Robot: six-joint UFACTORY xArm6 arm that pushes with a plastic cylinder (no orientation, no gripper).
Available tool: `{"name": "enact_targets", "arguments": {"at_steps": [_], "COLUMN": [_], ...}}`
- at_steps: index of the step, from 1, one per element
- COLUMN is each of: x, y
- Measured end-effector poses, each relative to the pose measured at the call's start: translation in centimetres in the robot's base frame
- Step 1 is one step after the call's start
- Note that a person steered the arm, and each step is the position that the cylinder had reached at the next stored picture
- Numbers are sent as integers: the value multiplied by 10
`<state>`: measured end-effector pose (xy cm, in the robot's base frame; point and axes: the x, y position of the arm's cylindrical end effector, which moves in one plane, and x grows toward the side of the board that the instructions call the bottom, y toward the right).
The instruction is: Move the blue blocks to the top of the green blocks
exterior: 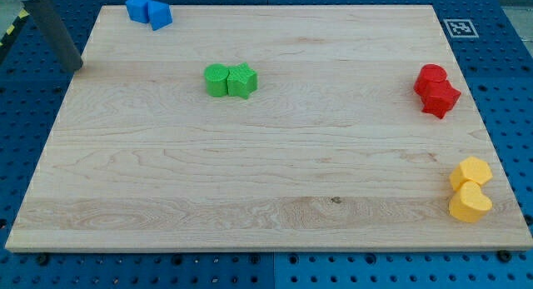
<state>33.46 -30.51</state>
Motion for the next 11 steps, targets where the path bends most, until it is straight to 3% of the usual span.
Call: {"name": "enact_targets", "arguments": {"at_steps": [2,4,5,8,9,11], "x": [-49,-141,-143,-108,-101,-101], "y": [7,11,19,219,235,173]}}
